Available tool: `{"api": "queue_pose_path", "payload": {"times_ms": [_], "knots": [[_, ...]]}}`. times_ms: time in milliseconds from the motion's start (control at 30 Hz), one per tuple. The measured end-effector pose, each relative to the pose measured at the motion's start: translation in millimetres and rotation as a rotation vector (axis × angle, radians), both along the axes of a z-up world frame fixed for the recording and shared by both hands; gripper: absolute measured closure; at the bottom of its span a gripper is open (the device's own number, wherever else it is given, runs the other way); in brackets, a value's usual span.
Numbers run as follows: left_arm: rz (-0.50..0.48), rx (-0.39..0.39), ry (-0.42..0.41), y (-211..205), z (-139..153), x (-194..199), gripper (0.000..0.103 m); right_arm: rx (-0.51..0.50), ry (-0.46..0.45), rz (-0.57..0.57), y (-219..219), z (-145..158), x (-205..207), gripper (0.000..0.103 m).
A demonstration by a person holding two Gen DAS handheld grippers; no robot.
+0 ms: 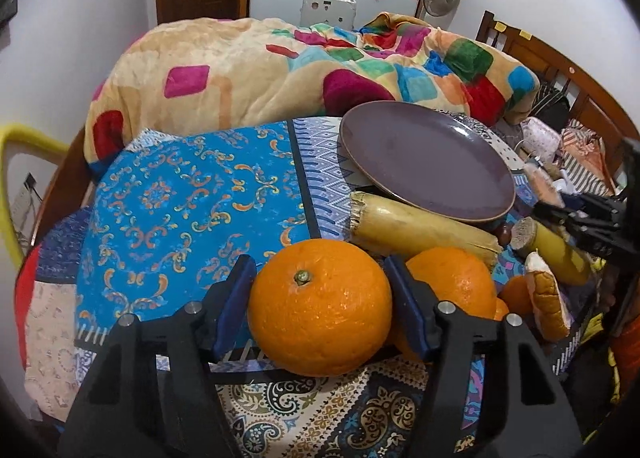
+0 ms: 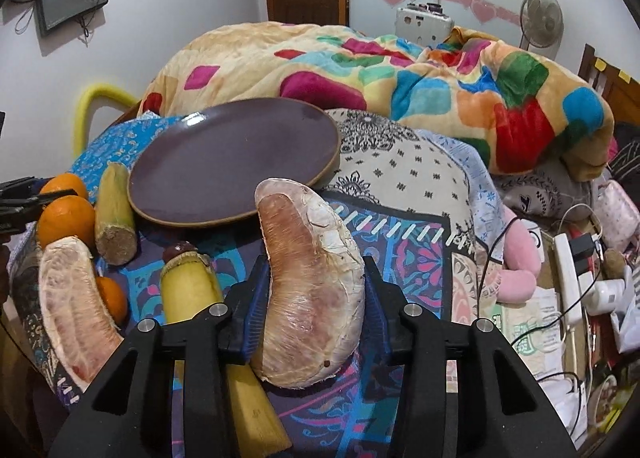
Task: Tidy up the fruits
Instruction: 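Place the orange on the purple plate with the left gripper while the right places the pomelo segment beside it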
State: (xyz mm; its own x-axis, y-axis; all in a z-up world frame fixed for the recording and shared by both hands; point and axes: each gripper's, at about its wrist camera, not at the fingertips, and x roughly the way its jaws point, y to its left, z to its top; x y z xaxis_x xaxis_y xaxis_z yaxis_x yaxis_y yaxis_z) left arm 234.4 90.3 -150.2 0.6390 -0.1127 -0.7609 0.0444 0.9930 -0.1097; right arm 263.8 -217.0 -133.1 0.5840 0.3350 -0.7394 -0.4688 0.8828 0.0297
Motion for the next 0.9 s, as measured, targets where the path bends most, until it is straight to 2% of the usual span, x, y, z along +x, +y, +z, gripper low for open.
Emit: {"api": "queue_pose_path", "payload": {"times_ms": [167,467,733,900], "knots": [[0.014,-0.001,-0.03,0.5,9.9,-1.9,0.038,0.025,-0.047,-0.01,-2.9,15.9,-1.6,0.063],[0.006,0.013,-0.134,-9.2,48.7,3.8,0.038,0.08,-0.105,-0.013,0.8,37.3,4.2,0.063],[-0.016,0.034,-0.2,-28.4,71.9,24.4,0.038,0.093,-0.158,0.004,15.6,53.8,16.1,0.063],[-0.023,0.036,-0.203,-36.6,75.9,46.1,0.038,0.096,-0.163,0.017,27.1,57.3,28.7,0.063]]}}
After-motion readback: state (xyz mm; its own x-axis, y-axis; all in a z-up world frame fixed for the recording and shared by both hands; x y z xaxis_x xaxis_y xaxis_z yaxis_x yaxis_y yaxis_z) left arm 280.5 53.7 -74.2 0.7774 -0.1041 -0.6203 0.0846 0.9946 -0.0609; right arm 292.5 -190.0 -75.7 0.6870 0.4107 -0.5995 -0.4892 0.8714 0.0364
